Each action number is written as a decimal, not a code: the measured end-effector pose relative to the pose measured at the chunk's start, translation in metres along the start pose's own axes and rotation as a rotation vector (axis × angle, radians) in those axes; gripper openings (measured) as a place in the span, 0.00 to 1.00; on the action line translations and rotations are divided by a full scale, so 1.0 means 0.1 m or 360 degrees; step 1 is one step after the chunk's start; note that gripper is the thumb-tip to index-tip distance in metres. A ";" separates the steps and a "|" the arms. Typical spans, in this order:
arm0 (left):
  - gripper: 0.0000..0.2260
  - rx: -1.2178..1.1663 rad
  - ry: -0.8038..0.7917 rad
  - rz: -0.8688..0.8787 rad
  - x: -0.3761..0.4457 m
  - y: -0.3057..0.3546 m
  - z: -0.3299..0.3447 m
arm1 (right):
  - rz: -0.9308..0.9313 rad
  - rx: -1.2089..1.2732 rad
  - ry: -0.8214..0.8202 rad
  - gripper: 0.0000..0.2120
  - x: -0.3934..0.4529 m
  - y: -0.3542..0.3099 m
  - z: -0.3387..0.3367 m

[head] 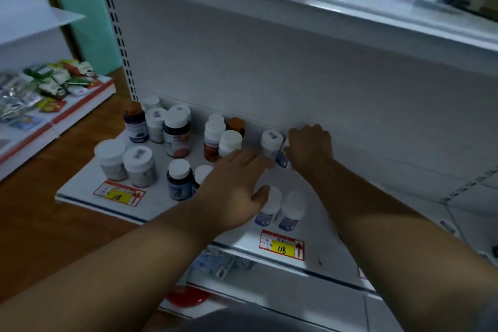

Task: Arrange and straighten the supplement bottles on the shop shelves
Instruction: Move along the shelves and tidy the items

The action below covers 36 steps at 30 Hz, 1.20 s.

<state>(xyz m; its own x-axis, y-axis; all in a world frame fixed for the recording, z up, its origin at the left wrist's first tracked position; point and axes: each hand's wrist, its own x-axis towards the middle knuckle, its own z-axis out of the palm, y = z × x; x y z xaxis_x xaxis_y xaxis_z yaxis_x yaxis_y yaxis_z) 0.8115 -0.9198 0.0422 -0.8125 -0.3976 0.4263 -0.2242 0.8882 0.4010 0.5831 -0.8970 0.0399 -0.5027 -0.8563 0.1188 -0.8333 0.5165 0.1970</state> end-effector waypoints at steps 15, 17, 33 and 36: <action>0.25 0.0093 -0.0410 0.0142 0.21 0.06 0.31 | -0.0014 0.0640 0.0210 0.12 -0.34 0.23 -0.22; 0.27 0.0099 -0.0424 0.0202 0.25 0.10 0.37 | 0.0006 0.0728 0.0206 0.12 -0.49 0.35 -0.37; 0.26 0.0443 -0.0672 0.0340 0.36 0.14 0.74 | 0.0265 0.0702 -0.0552 0.21 -1.46 0.15 -0.24; 0.25 0.0420 -0.0675 0.0340 0.36 0.16 0.73 | 0.0249 0.0724 -0.0545 0.22 -1.47 0.16 -0.23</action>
<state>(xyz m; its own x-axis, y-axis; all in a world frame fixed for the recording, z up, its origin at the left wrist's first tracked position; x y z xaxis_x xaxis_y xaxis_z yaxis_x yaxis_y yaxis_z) 0.7398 -0.9034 0.0047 -0.9884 -0.1223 0.0895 -0.1132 0.9885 0.1005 0.6492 -0.7631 0.0478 -0.6101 -0.7602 -0.2233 -0.7203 0.6495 -0.2436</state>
